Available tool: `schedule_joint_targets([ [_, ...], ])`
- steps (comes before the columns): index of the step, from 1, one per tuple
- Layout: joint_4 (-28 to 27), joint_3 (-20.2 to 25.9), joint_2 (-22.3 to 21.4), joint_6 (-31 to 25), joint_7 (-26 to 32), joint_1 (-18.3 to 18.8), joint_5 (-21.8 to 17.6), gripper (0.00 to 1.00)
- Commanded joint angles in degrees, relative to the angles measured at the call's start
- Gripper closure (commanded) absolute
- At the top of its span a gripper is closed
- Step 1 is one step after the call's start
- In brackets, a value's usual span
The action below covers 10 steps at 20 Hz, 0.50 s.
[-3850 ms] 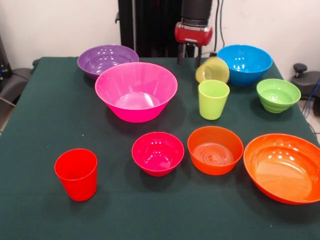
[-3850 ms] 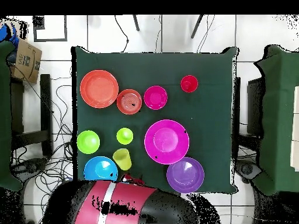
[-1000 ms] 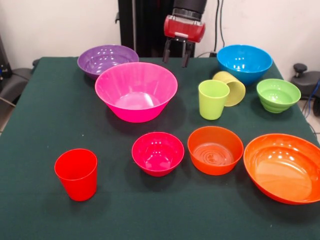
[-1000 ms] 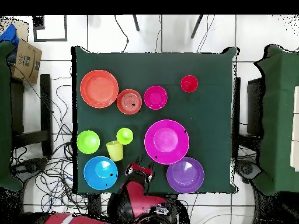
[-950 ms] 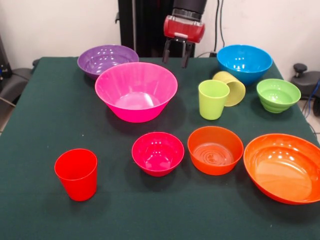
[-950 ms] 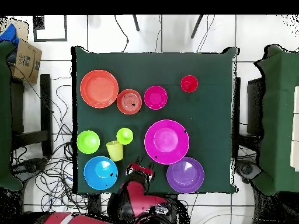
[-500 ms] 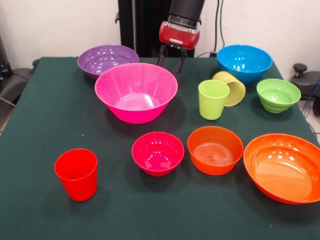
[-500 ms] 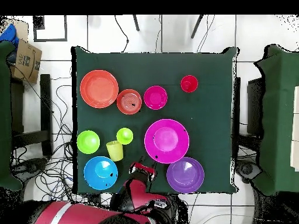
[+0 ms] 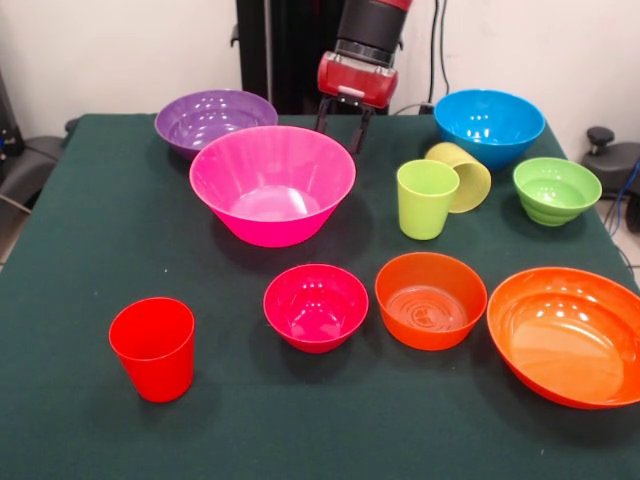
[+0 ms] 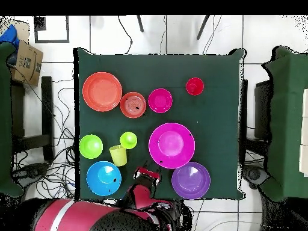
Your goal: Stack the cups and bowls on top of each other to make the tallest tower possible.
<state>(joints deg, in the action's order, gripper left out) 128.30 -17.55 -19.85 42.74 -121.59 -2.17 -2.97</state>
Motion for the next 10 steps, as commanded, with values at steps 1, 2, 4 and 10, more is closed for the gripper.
schedule_joint_targets([
  [1,-7.4,4.18,3.67,1.55,-8.69,-0.36,3.27,0.0],
  [2,-7.25,4.15,3.41,1.25,-8.61,-0.41,3.28,0.0],
  [4,-6.96,4.11,2.96,0.77,-8.5,-0.43,3.19,0.0],
  [10,-4.43,3.4,-1.47,-4.49,-7.07,-1.84,3.65,0.0],
])
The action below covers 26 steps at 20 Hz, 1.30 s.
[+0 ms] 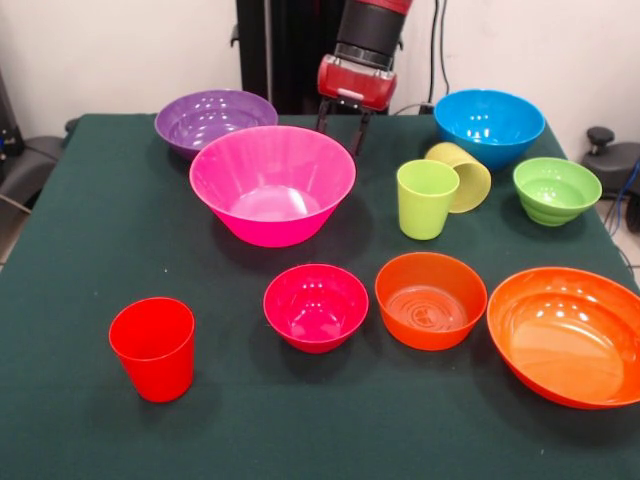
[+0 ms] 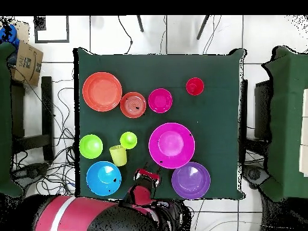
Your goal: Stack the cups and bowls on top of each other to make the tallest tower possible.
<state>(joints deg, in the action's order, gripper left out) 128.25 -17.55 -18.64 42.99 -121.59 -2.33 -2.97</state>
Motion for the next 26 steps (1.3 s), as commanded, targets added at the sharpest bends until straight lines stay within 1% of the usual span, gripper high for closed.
schedule_joint_targets([
  [1,-3.84,2.76,-4.13,-6.64,-6.06,-2.41,3.91,0.0],
  [2,-3.53,2.42,-5.14,-7.84,-5.46,-2.78,3.89,0.0],
  [5,-2.76,0.59,-9.39,-13.8,-2.09,-4.84,3.17,0.0],
  [6,-3.0,0.13,-10.13,-15.21,-1.19,-5.41,2.66,0.0],
  [7,-3.74,-0.33,-11.1,-17.88,0.91,-6.22,1.12,0.0],
  [10,-5.53,-0.46,-12.48,-21.41,3.46,-7.44,-2.83,0.0],
  [11,-6.25,-0.11,-13.11,-22.42,4.33,-7.35,-4.86,0.0],
  [13,-7.36,-0.11,-13.26,-23.1,4.79,-7.32,-7.29,0.0],
  [17,-9.94,-2.46,-13.26,-24.14,5.84,-8.85,-10.47,0.0],
  [20,-11.55,-4.78,-11.0,-22.5,4.69,-11.15,-10.92,0.0],
  [21,-12.08,-6.11,-9.64,-21.18,4.15,-12.46,-10.24,0.0],
  [23,-12.93,-7.73,-7.75,-19.52,3.36,-13.91,-9.49,0.0],
  [26,-14.21,-9.52,-5.01,-17.22,2.46,-15.28,-8.32,0.0],
])
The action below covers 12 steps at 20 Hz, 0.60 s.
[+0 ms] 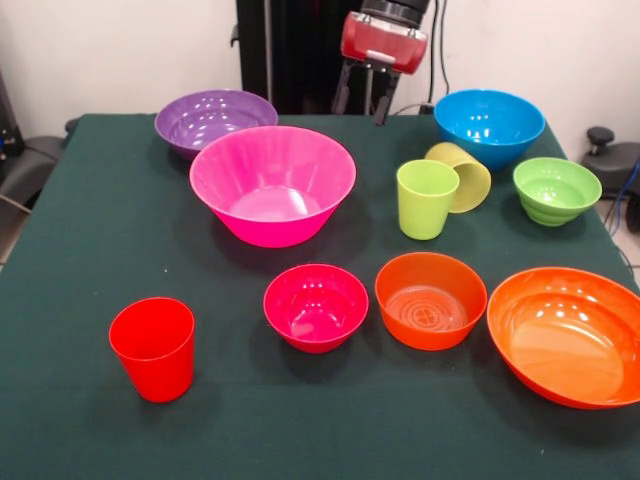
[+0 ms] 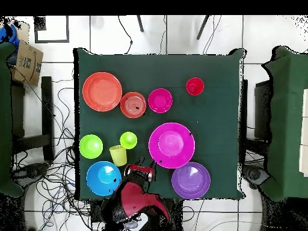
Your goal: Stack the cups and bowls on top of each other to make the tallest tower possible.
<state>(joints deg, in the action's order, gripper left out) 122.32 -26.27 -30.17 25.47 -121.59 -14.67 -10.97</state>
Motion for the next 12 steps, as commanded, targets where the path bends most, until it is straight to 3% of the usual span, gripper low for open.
schedule_joint_targets([
  [1,-8.93,-1.44,7.68,1.04,2.16,-3.35,0.18,0.0],
  [12,-12.88,-5.5,16.09,5.95,-1.37,-6.03,4.51,0.0],
])
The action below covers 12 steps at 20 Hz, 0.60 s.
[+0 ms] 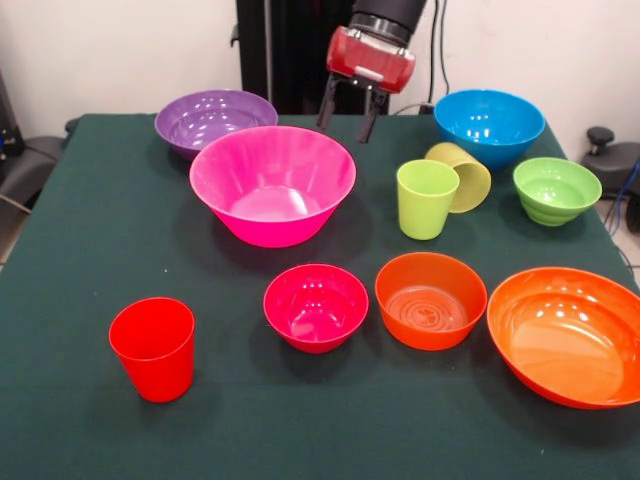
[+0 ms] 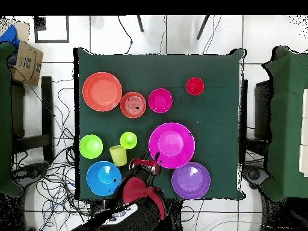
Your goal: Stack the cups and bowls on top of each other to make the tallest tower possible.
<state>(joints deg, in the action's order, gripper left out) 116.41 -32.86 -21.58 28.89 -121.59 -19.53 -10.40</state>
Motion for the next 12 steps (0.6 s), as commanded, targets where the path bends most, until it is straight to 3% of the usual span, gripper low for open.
schedule_joint_targets([
  [1,-7.1,0.84,8.03,2.87,-1.42,-1.42,4.14,0.0],
  [12,-10.67,0.94,15.06,6.02,-2.46,-2.25,6.69,0.0],
])
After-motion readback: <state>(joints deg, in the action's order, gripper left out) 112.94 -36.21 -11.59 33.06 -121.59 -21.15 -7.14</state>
